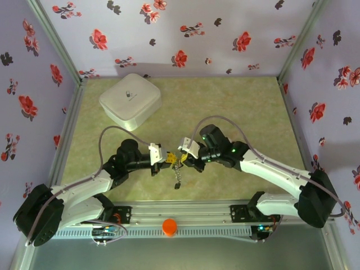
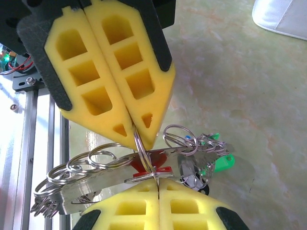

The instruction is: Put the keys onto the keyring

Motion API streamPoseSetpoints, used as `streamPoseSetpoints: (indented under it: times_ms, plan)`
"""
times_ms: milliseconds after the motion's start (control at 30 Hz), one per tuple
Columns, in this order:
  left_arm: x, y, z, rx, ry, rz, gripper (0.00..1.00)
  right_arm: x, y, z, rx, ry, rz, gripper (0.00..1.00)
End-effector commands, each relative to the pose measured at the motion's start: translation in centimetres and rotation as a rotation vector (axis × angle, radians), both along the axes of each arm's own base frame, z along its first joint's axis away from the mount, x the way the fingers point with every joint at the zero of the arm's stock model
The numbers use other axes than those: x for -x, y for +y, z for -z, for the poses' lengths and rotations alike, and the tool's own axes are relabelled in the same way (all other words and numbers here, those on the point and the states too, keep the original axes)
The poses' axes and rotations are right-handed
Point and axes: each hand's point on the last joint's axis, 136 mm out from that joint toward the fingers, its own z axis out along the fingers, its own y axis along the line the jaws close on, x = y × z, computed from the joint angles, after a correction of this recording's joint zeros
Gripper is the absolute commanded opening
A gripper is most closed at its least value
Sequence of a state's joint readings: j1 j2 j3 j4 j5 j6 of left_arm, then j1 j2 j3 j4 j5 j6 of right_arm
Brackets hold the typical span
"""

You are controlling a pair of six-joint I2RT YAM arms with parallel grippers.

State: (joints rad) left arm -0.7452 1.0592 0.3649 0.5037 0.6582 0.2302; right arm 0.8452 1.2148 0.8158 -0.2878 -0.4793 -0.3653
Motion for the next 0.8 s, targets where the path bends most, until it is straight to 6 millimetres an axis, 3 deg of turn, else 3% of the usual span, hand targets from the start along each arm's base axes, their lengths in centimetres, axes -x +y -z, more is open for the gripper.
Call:
streamPoseSetpoints:
  times_ms: [0, 333, 600, 767]
  plan:
    - [0.3, -0.4, -2.0, 0.065, -0.041, 0.024, 0.0, 0.2, 0.9, -0.8, -0.023, 0.016, -0.039, 0.04]
    - [0.3, -0.4, -2.4, 0.077, -0.05, 0.027, 0.0, 0.4, 1.0, -0.1, -0.014, 0.039, -0.05, 0.06]
    - [0.3, -0.4, -2.0, 0.07, -0.053, 0.024, 0.0, 0.2, -0.8, -0.8, -0.007, -0.027, 0.011, 0.29]
    - [0.1, -0.4, -2.1, 0.075, -0.058, 0.02, 0.0, 1.6, -0.8, 0.0, -0.01, 0.043, -0.024, 0.31]
